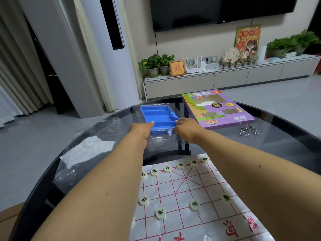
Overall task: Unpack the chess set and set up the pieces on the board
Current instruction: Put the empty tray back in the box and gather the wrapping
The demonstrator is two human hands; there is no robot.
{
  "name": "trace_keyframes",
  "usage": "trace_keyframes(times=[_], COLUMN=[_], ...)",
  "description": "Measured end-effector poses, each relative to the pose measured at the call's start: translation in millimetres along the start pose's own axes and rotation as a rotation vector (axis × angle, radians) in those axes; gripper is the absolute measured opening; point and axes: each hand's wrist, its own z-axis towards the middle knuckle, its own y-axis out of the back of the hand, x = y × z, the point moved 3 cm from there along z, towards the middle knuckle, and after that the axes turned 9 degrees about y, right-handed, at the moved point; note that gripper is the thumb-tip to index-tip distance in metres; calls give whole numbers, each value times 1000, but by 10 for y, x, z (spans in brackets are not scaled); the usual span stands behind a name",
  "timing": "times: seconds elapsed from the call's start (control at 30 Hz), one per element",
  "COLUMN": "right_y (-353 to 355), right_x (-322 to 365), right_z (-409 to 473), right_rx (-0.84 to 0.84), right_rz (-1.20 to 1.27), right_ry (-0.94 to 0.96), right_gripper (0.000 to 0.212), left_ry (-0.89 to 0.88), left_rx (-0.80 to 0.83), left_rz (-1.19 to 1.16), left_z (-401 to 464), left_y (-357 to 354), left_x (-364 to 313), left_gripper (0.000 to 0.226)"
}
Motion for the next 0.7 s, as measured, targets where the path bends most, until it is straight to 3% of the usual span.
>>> trace_keyframes(times=[0.17, 0.3, 0.4, 0.57, 0.7], right_y=[168, 504, 761, 920, 848], right_x=[23, -263, -653, -1067, -1170], right_z=[-162, -405, -640, -952, -950], right_rx=[-206, -477, -546, -416, -239], right_rz=[349, 173, 0, -309, -428], right_ry=[-69, -141, -273, -431, -438], right_gripper=[34, 26, 19, 10, 9], left_ry=[32, 45, 26, 10, 7], left_rx=[33, 167, 230, 232, 227], left_rz=[-135, -351, -431, -445, -451], left_z=[56, -24, -88, -251, -359], left_y=[40, 50, 69, 78, 77], left_x=[22, 6, 25, 71, 80], left_gripper=[37, 25, 30, 19, 13])
